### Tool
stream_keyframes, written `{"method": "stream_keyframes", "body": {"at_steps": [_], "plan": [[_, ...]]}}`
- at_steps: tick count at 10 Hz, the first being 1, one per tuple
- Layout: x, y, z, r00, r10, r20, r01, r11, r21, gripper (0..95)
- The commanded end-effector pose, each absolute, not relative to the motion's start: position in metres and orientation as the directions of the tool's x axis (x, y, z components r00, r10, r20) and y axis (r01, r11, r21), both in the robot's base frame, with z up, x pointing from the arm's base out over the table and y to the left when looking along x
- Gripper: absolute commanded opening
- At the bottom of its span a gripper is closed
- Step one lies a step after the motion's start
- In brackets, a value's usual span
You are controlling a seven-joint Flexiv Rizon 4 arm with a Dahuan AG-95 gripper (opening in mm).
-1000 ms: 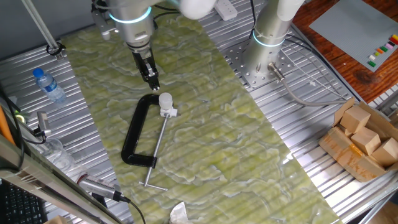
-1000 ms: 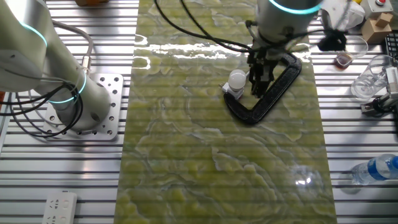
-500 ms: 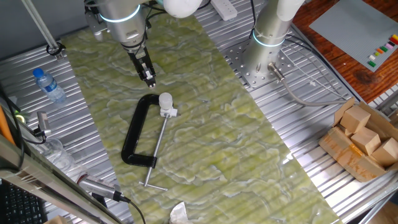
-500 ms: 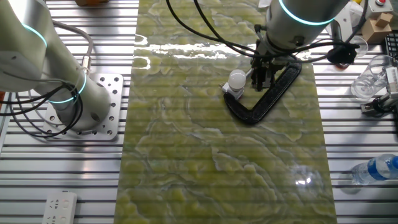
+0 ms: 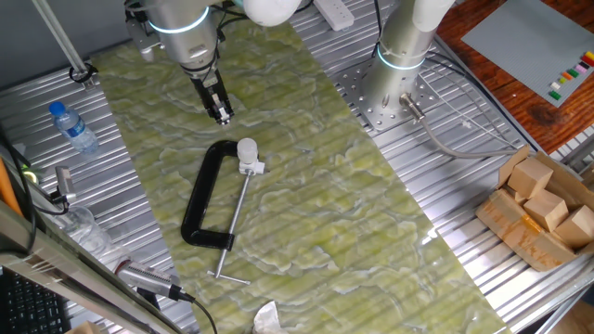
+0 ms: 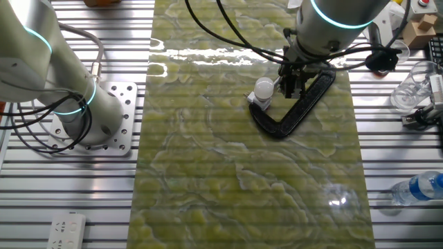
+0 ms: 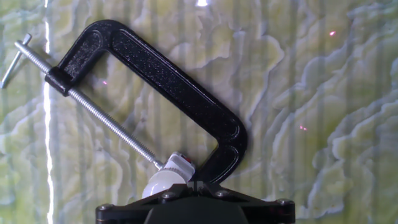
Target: Take out the light bulb by rotating it
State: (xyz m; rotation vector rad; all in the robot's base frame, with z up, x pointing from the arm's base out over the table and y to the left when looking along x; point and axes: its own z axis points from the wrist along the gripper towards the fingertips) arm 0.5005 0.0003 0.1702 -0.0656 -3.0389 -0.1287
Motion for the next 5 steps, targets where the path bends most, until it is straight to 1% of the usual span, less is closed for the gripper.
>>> {"method": "stream_keyframes", "body": {"at_steps": [1, 3, 5], "plan": [[0.5004, 0.0005, 0.1697, -0.993, 0.052, 0.101, 0.06, 0.995, 0.075, 0.0], [0.5004, 0.0005, 0.1696, -0.994, 0.019, 0.107, 0.028, 0.996, 0.083, 0.0], [0.5004, 0.0004, 0.1696, -0.994, 0.014, 0.112, 0.022, 0.997, 0.073, 0.0]]}}
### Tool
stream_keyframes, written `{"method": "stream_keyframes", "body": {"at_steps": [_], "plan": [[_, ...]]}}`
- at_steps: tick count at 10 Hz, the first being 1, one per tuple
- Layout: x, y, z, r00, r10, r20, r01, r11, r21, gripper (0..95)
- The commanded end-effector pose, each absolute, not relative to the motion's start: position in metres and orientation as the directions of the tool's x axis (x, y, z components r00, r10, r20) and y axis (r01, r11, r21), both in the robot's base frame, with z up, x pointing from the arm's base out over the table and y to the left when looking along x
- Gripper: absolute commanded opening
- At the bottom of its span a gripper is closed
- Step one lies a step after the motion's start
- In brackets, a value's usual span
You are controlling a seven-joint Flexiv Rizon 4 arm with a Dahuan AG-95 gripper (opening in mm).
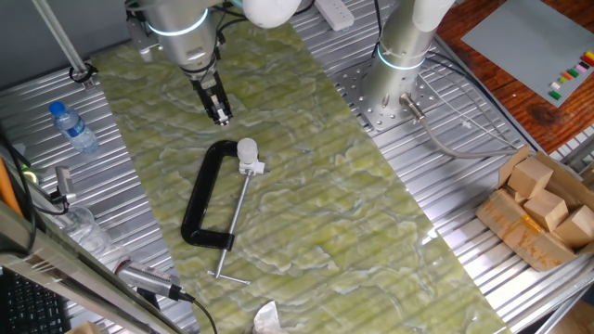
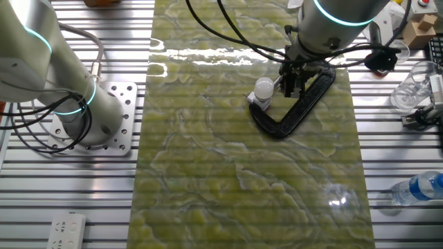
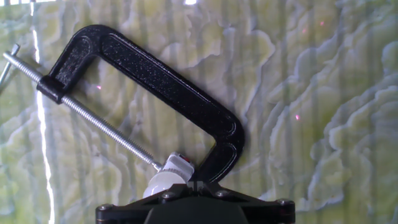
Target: Take out the light bulb by rotating it
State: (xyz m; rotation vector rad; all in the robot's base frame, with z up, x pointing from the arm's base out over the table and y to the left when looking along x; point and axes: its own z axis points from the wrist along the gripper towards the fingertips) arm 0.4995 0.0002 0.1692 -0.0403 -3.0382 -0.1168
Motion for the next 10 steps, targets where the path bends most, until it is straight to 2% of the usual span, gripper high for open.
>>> {"method": "stream_keyframes", "body": {"at_steps": [1, 4, 10], "plan": [[0.5004, 0.0004, 0.1696, -0.993, 0.017, 0.117, 0.024, 0.998, 0.063, 0.0], [0.5005, -0.0001, 0.1695, -0.994, 0.016, 0.104, 0.018, 1.0, 0.025, 0.0], [0.5005, -0.0001, 0.1695, -0.99, -0.098, 0.098, -0.092, 0.993, 0.07, 0.0]]}}
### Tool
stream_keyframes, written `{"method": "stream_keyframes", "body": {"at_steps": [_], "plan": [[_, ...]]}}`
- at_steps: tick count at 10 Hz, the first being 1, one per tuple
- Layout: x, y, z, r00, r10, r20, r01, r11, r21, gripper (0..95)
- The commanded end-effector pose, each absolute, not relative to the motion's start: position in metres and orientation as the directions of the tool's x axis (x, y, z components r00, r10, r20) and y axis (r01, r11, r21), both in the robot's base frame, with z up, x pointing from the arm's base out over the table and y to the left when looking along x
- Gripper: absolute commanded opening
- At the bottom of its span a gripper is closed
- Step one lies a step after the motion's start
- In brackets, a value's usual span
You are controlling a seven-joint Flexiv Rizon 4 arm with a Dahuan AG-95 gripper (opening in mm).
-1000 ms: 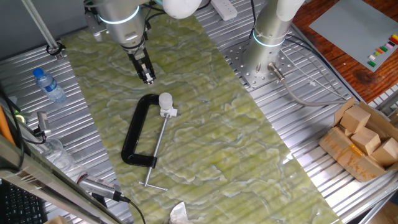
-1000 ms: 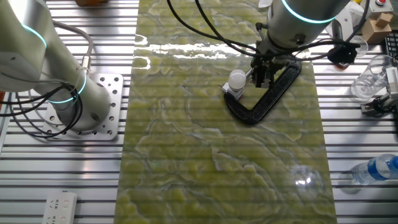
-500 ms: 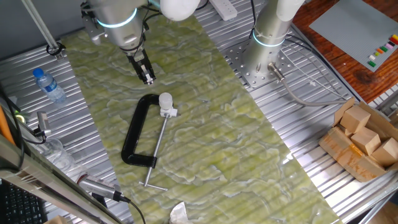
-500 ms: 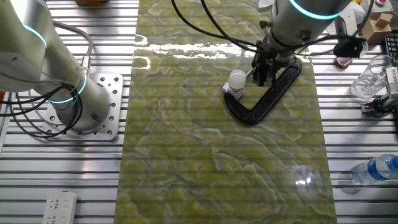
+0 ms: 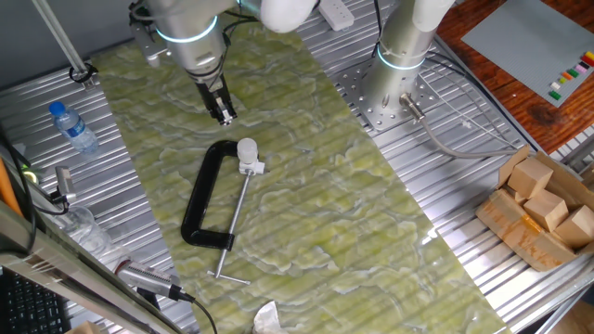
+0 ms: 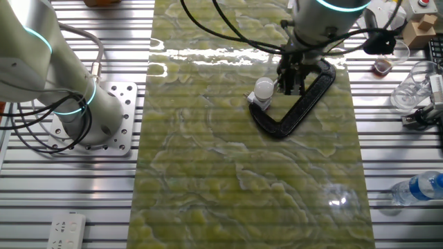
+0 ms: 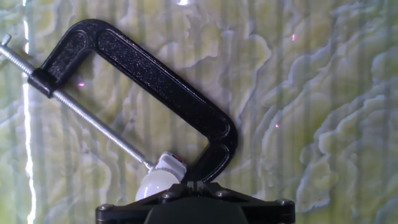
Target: Take out the light bulb by rotating it
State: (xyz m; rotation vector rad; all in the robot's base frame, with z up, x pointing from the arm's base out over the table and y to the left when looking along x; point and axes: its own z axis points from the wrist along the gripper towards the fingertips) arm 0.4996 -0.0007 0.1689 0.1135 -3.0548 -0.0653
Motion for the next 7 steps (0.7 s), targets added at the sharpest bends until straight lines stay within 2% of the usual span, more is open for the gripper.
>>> {"method": "stream_keyframes", "body": {"at_steps": [1, 7], "plan": [[0.5005, -0.0001, 0.1695, -0.99, -0.098, 0.097, -0.092, 0.993, 0.068, 0.0], [0.4996, 0.0049, 0.1688, -0.989, -0.093, 0.117, -0.085, 0.994, 0.068, 0.0]]}}
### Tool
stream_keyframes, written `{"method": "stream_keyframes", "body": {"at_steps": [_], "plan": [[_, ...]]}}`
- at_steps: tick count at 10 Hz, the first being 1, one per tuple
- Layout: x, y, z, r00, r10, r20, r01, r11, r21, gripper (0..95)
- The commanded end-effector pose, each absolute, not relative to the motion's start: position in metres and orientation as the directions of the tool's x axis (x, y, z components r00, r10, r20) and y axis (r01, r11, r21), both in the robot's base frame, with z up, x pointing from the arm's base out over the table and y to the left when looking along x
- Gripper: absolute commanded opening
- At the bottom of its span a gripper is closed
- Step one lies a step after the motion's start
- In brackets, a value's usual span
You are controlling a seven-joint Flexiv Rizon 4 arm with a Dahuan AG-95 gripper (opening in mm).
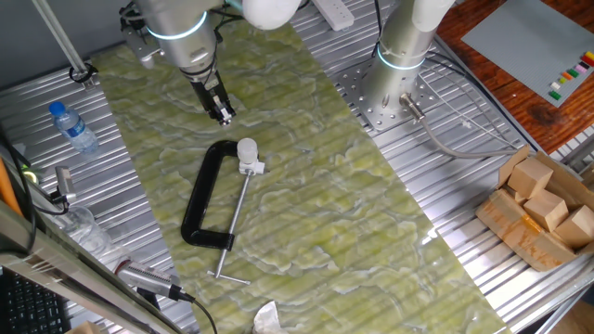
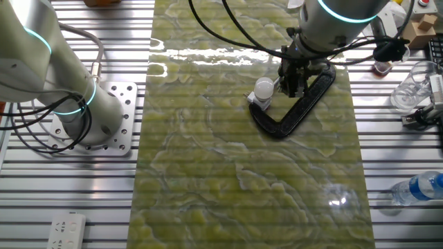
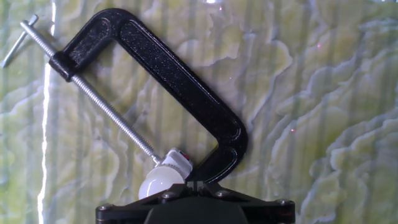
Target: Take out the light bulb by rotating it
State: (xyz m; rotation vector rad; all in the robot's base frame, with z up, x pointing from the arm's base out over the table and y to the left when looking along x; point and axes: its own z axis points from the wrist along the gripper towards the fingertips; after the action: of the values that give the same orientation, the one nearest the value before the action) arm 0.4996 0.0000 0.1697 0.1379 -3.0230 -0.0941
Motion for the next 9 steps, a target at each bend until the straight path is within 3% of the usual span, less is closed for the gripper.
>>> {"method": "stream_keyframes", "body": {"at_steps": [1, 3, 4, 9], "plan": [[0.499, 0.008, 0.168, -0.989, -0.096, 0.115, -0.088, 0.994, 0.07, 19.0], [0.497, 0.022, 0.166, -0.989, -0.091, 0.118, -0.083, 0.994, 0.072, 19.0], [0.495, 0.027, 0.164, -0.989, -0.089, 0.121, -0.082, 0.994, 0.068, 38.0], [0.476, 0.042, 0.144, -0.99, -0.104, 0.097, -0.1, 0.994, 0.046, 38.0]]}}
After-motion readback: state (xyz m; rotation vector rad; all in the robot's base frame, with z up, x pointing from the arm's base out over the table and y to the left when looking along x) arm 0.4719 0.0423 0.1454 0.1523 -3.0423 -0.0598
